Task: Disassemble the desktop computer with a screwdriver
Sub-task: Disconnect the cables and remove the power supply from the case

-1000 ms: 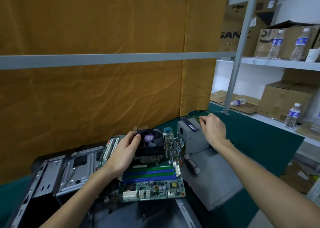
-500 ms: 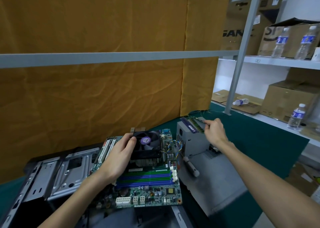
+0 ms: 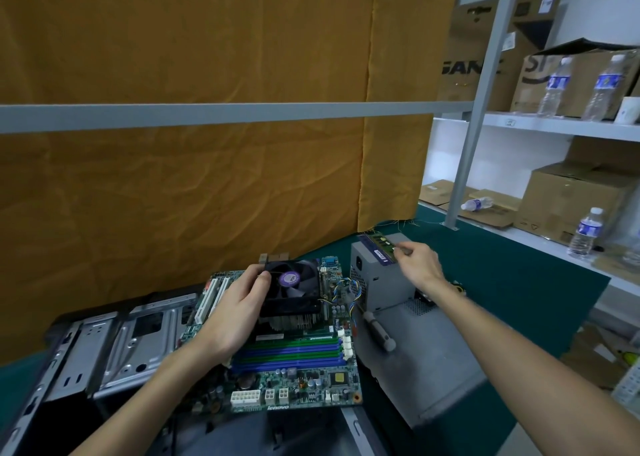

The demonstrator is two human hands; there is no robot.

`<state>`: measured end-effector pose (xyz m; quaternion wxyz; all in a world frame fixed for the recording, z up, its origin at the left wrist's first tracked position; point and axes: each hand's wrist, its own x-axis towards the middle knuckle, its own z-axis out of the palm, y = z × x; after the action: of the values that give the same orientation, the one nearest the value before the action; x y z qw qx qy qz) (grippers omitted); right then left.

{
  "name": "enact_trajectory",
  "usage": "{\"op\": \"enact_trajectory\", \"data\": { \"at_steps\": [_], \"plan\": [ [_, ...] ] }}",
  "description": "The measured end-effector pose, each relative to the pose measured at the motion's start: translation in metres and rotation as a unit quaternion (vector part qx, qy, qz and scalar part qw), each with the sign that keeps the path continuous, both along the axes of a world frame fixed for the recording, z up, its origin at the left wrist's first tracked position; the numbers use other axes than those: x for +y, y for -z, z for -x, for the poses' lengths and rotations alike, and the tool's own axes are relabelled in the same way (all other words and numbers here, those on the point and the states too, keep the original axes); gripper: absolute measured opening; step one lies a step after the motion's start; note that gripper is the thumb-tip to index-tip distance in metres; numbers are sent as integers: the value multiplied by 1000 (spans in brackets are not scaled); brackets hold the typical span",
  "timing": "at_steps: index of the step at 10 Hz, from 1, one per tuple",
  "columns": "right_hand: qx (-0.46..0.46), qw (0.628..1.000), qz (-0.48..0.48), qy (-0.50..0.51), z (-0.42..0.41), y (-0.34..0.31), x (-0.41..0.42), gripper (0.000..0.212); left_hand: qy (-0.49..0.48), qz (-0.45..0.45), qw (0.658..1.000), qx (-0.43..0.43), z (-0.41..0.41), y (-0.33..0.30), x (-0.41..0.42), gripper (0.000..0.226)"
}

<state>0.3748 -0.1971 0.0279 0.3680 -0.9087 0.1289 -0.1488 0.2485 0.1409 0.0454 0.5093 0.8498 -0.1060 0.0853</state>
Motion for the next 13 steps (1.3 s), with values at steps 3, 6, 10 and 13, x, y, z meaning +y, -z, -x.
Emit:
{"op": "enact_trajectory", "data": {
  "at_steps": [3, 6, 10, 13],
  "plan": [
    [-67, 927, 60, -365, 99, -65, 107, 70, -1, 1, 1000, 15, -1, -2, 3, 30],
    [58, 891, 216, -396, 110, -80, 154, 106, -10, -2, 1000, -6, 6, -9, 26, 32],
    [-102, 942, 172, -268, 172, -111, 71, 111, 63, -134, 976, -160, 39, -53, 13, 26],
    [-79, 983, 113, -120, 252, -80, -65, 86, 258, -245, 922, -153, 20, -47, -140, 27]
  ]
}}
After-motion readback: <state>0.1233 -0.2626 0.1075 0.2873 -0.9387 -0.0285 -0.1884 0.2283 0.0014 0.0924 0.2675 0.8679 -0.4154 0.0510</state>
